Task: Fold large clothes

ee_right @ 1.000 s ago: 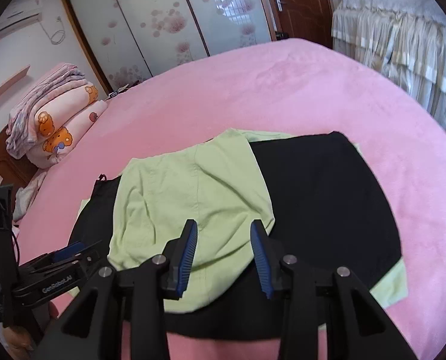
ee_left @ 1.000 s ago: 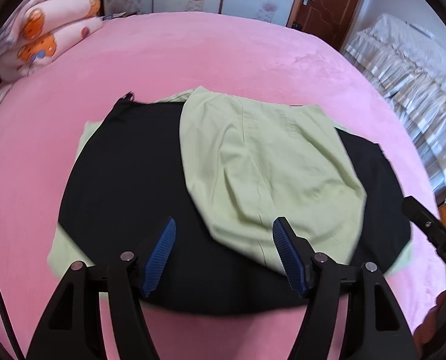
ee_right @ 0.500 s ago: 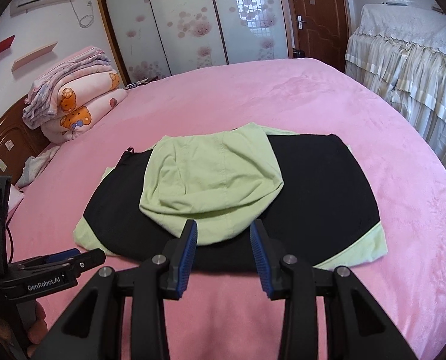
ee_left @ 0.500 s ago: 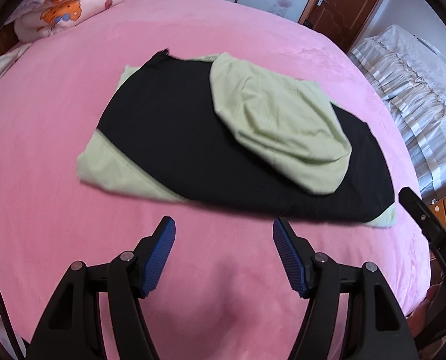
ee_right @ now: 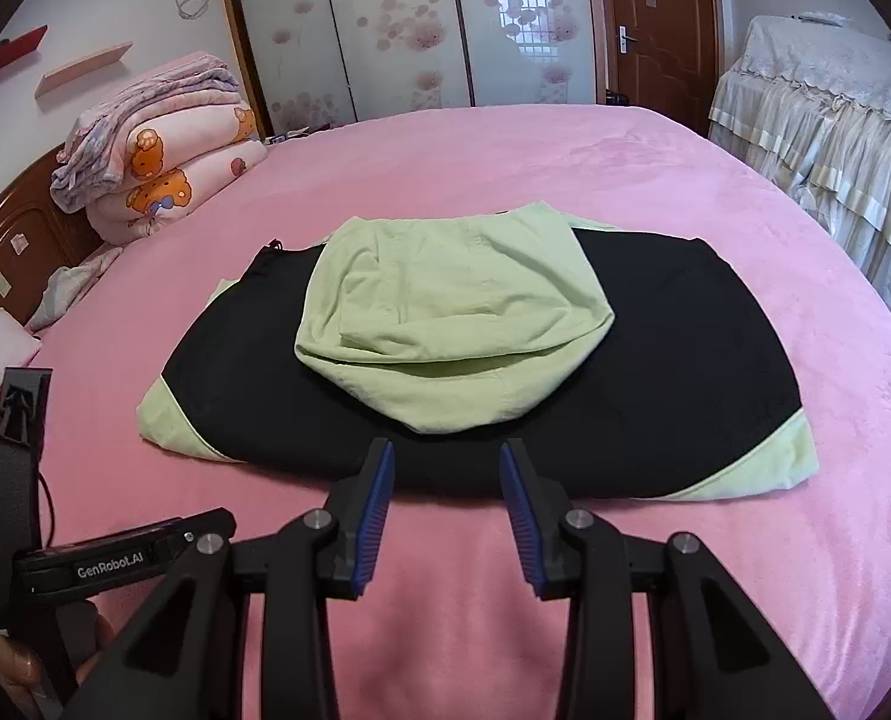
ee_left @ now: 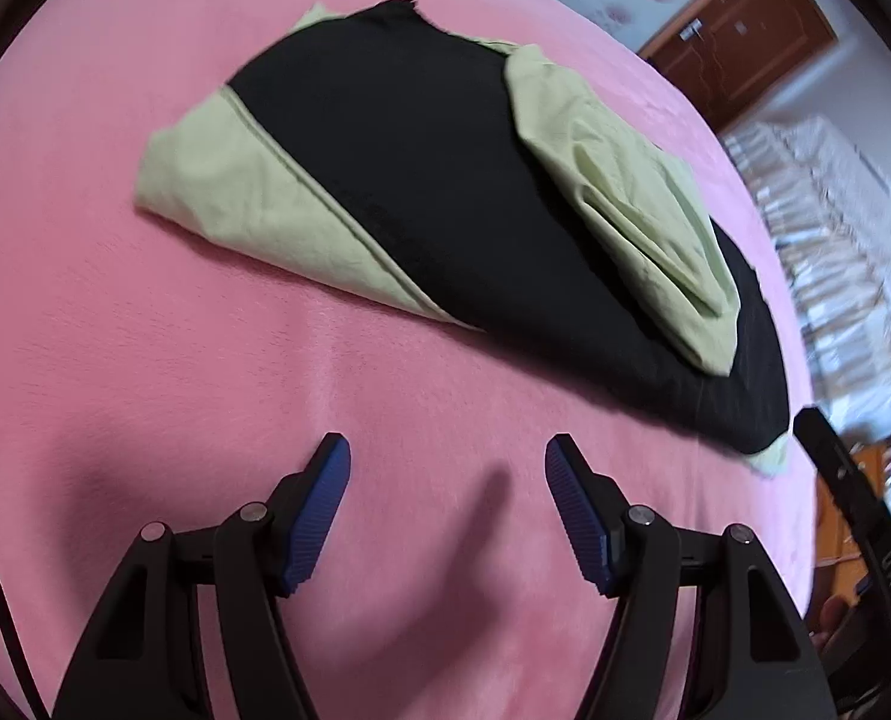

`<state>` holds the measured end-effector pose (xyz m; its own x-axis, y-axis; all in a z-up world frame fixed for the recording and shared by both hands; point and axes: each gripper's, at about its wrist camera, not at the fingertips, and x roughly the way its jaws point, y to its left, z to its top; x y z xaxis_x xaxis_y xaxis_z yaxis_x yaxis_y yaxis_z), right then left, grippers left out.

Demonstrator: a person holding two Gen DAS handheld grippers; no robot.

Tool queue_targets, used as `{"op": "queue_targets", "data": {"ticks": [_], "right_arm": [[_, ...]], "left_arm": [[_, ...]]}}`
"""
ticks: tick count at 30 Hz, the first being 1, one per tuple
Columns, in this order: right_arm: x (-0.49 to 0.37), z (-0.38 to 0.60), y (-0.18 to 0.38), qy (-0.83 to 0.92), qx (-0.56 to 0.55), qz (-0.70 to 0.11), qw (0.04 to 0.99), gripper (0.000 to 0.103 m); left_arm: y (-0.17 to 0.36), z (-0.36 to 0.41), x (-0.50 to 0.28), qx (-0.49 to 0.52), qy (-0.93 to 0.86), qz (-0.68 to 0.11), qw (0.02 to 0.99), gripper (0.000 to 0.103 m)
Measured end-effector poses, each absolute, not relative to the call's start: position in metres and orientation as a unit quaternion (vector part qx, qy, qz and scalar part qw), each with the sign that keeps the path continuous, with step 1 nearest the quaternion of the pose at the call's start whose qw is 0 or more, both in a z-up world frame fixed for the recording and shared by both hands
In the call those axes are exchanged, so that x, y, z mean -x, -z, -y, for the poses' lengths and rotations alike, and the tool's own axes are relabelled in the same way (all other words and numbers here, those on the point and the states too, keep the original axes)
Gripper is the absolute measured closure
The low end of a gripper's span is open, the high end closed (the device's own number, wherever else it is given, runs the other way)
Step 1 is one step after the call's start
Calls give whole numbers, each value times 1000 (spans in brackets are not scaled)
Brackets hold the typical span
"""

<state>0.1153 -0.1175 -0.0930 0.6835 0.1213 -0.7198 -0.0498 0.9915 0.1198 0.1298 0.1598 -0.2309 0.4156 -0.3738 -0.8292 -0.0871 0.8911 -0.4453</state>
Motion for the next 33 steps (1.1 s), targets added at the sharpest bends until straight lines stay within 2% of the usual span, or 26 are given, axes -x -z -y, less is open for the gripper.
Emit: {"op": "queue_targets", "data": {"ticks": [12,25,26,27,30,31,32,33], "right_arm": [[-145,106,113,-40,-50,-388,919,66],[-199,100,105,-33,-45,-351,935,66],[-205,100,105,-32,-42,-349,936,66],[-210,98,105,-30,-38,-348,936,66],[-232,93,112,-19,-13,-354,935,66],[-237,91,116,-14,-6,-358,934,67],[-245,88,122,-11,5,-365,931,74],[-251,87,129,-8,13,-373,928,85]], "left_arm": [[246,-170,-191,285,116,-476,824,37],[250,-173,-267,327,105,-406,847,37],[249,-173,-269,332,101,-400,848,43],[248,-172,-269,330,93,-393,853,54],[246,-172,-263,311,71,-384,866,72],[244,-175,-258,312,68,-379,869,76],[243,-174,-256,311,64,-375,871,80],[241,-175,-253,310,60,-373,872,83]]}}
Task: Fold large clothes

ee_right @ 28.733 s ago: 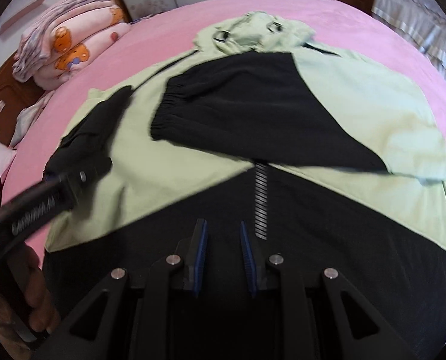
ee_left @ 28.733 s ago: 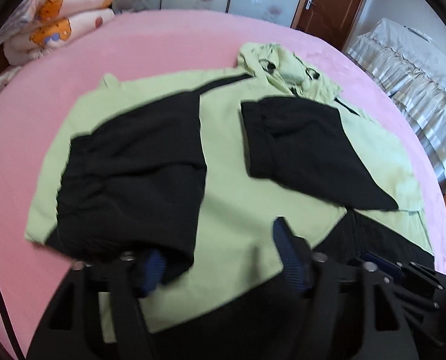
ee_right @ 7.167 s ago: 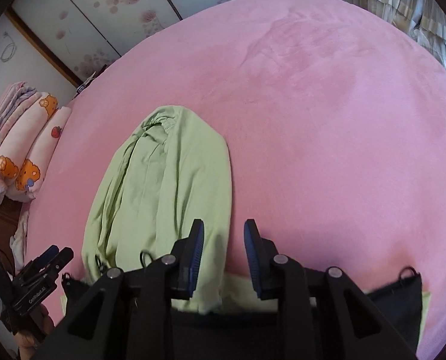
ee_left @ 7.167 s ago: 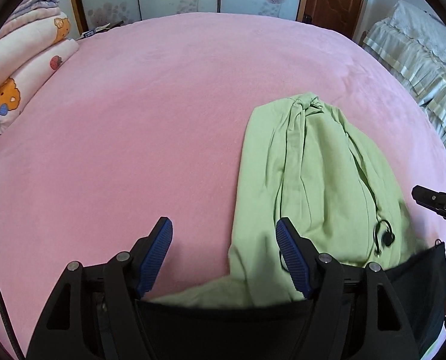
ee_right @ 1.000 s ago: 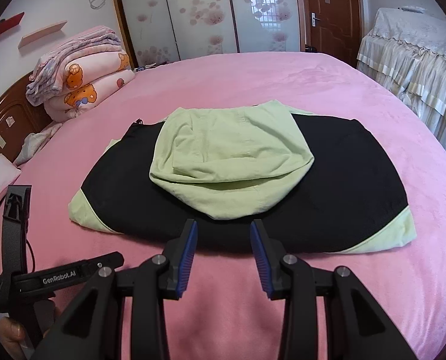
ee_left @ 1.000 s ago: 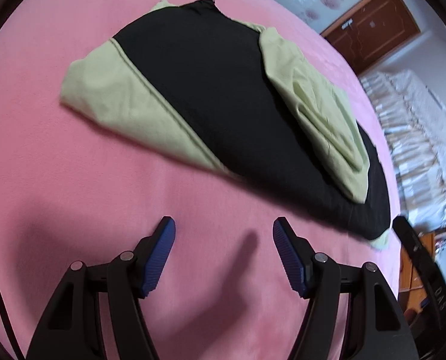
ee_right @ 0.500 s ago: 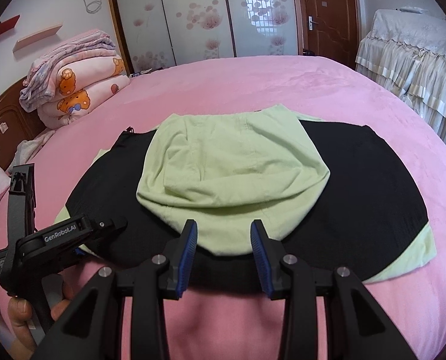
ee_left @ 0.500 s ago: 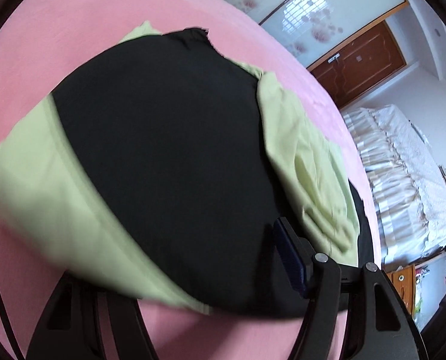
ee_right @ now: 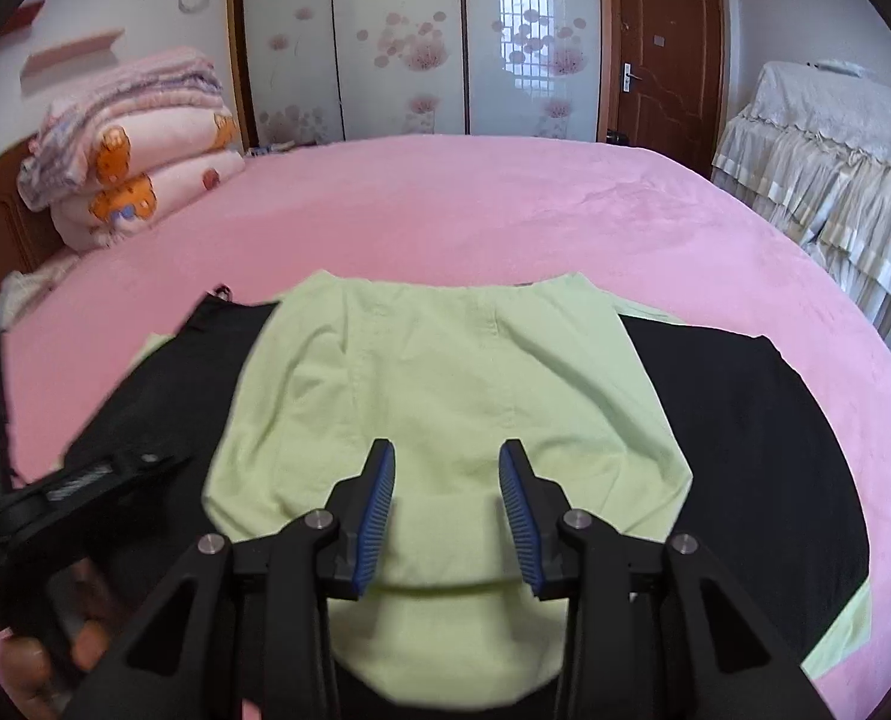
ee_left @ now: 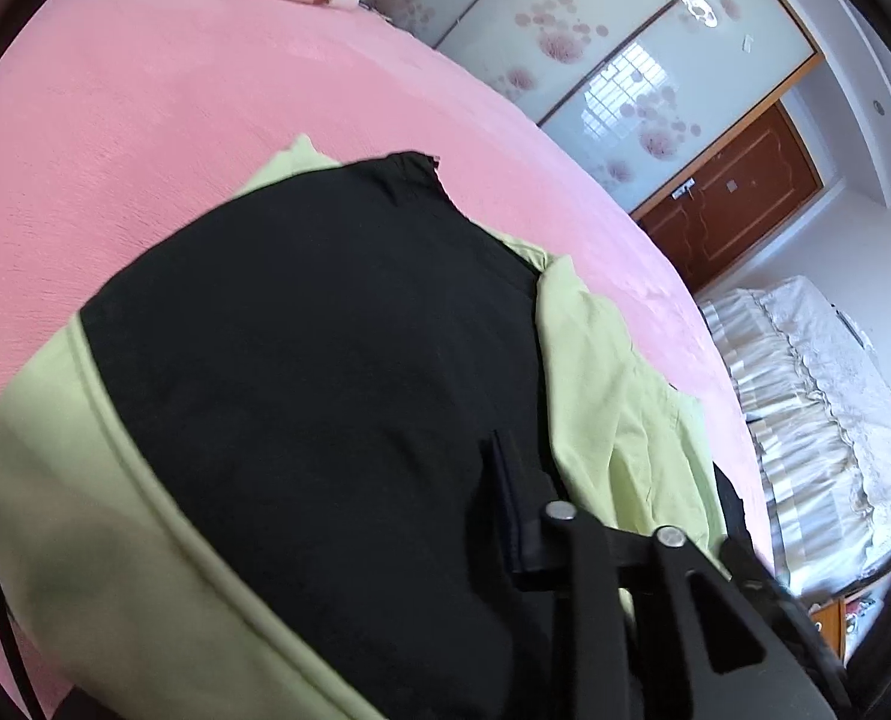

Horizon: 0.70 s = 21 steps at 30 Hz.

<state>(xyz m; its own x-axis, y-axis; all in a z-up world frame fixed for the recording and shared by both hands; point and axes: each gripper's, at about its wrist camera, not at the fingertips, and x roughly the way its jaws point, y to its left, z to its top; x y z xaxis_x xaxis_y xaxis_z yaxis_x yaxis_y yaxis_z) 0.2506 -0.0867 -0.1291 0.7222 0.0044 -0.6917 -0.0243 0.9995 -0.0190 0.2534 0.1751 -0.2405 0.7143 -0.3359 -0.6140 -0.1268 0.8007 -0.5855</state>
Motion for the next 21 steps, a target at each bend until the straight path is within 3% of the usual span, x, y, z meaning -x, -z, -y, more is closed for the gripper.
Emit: {"op": "queue_targets", "data": {"ticks": [4,21], "right_arm": [[-268,85,169,-4,32,-435,900,95],[-265,117,181,-54,-70,-449,889,95]], "left_arm": [[226,-169,-248,290,42,-369,882,89],[135,-83,-235,145,33,-336,930,94]]}}
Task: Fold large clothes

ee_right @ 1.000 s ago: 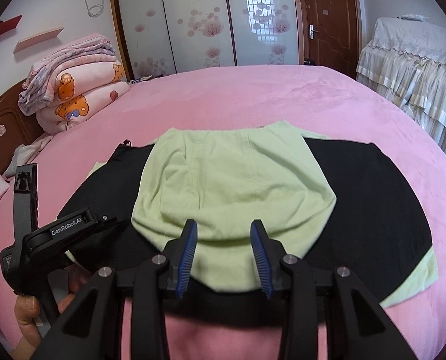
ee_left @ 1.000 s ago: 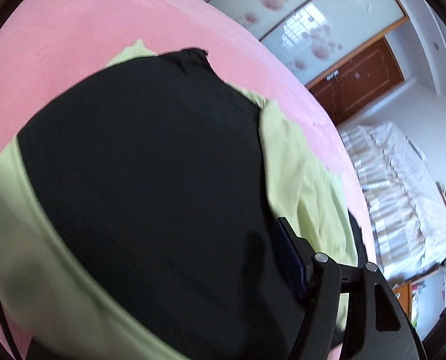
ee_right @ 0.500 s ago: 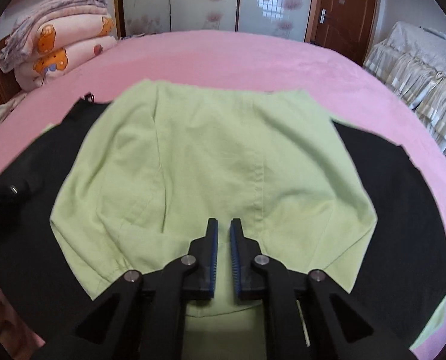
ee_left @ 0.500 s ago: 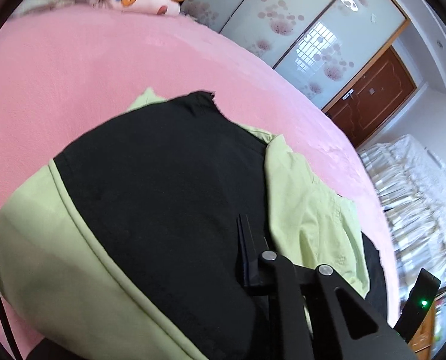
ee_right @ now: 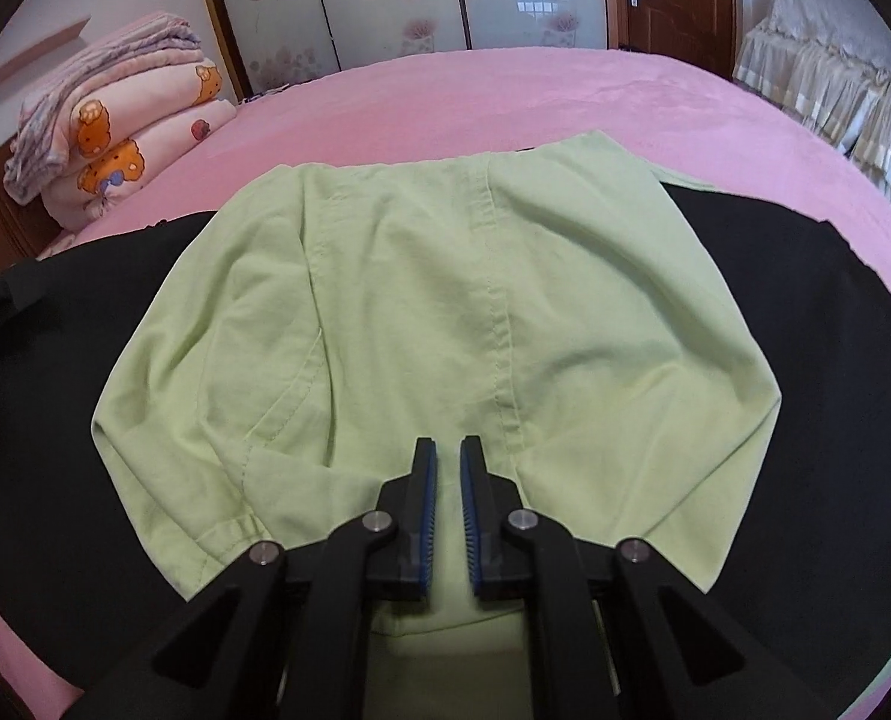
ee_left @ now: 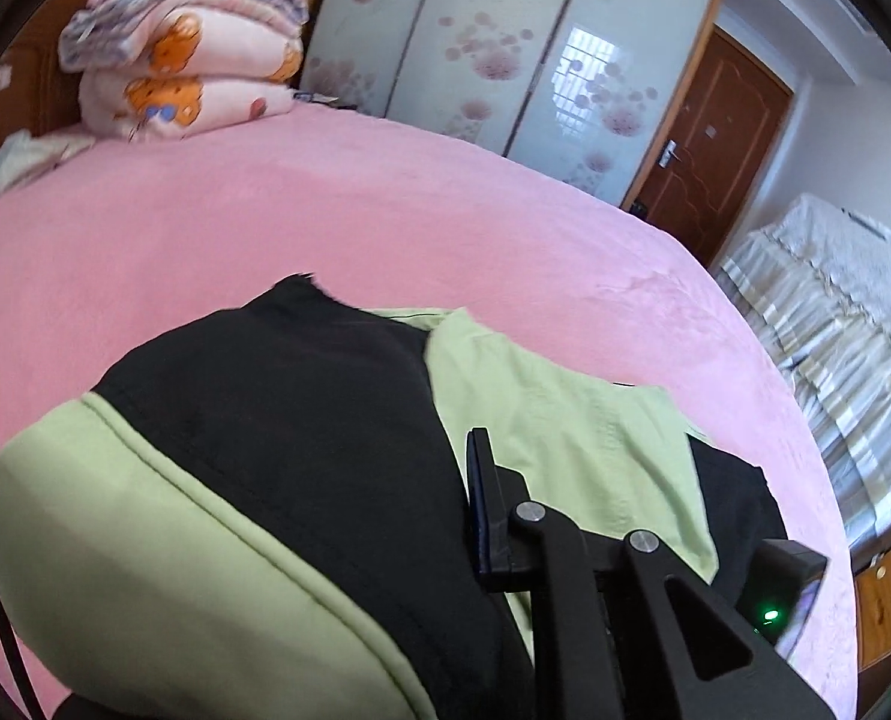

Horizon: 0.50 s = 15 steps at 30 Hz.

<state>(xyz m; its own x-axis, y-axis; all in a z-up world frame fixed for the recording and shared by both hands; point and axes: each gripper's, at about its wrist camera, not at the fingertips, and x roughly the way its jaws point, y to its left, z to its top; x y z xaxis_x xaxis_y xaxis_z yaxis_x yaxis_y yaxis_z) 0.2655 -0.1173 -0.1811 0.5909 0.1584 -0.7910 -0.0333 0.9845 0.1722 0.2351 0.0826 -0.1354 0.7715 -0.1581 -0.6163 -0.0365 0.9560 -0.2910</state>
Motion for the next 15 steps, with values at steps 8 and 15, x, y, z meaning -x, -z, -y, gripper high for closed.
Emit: {"op": "queue_targets", "data": {"ticks": [8,15], "right_arm": [[-228,180,153,-97,-185,-439,874,95],[-151,294,125,45,-234,-375,896,95]], "left_arm": [[95,3,-221,47,65,-311,947,94],[119,140,-196,-177,128,-304,927,94]]}}
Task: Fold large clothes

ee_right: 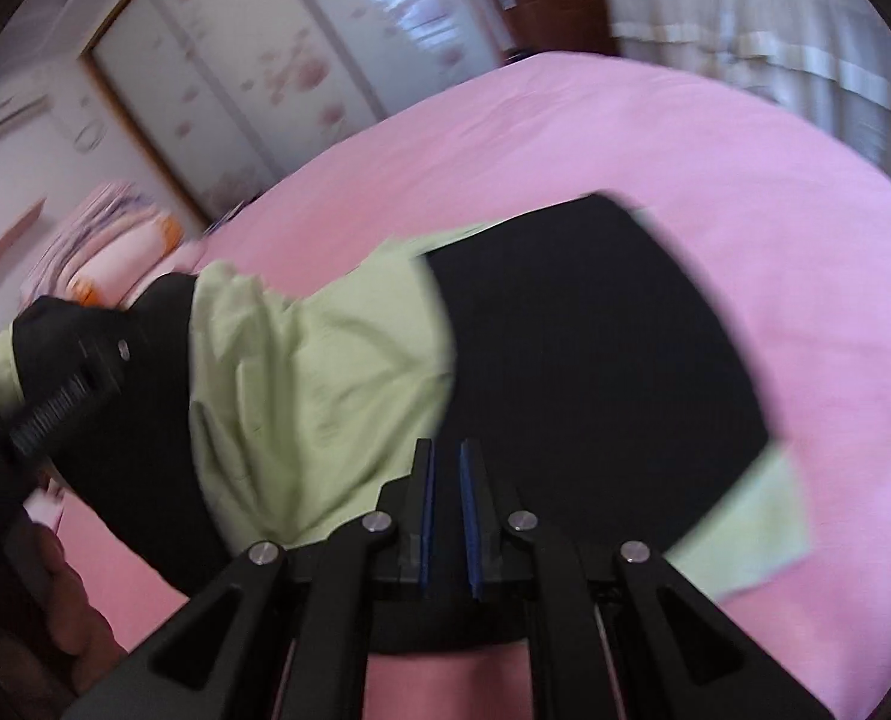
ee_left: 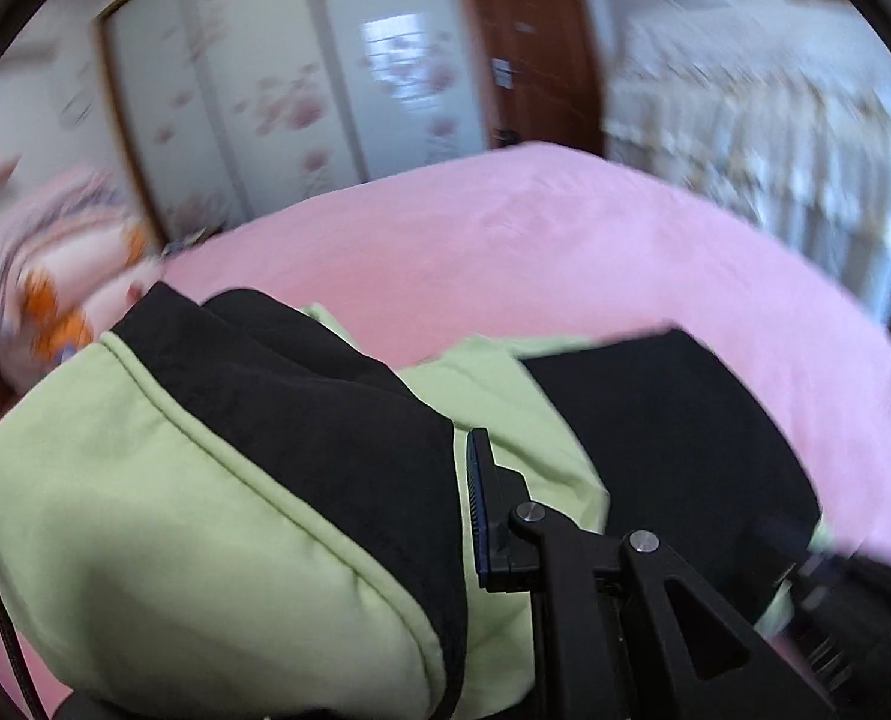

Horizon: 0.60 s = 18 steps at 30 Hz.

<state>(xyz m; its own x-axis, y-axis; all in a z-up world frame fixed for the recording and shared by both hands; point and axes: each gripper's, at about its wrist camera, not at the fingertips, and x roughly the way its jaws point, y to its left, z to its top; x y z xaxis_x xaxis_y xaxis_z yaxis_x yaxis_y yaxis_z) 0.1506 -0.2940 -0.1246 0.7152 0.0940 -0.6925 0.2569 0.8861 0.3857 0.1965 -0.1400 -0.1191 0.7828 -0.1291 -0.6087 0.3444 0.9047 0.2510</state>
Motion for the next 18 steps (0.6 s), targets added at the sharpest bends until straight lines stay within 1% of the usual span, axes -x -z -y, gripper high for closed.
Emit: {"op": "queue_targets", "data": {"ticks": [3,4,5,6,8,9,10,12,14,18], "right_arm": [[-133,331,128,107,-233,-372,892,95],[-130,341,131,122,-236,-376,888,95],[-127,351,134,132,-243,-379,883,95],[-123,362,140,141,-255,-383,877,95],[-120,372,147,149,-267,-388,869,95],[-117,375,151,152,-270,-391,866,95],[-116,375,153,152,-272,-393,865,95],[-114,375,156,147,-276,-396,863,95],[-117,369,156,138,-279,-396,864,95],[-120,361,147,115,-283,-386,870,94]], "left_arm": [[163,195,-185,-256,181,-346,885,92],[178,207,-181,-268,199,-362,870,89],[196,219,-177,-282,215,-384,853,83],[206,225,-172,-292,217,-387,847,78],[214,232,-158,-319,203,-359,854,75],[213,233,-152,-325,207,-350,854,70],[211,233,-150,-318,217,-352,853,67],[202,226,-146,-285,240,-364,854,56],[189,214,-142,-240,266,-376,854,49],[163,184,-126,-173,293,-375,862,47]]}}
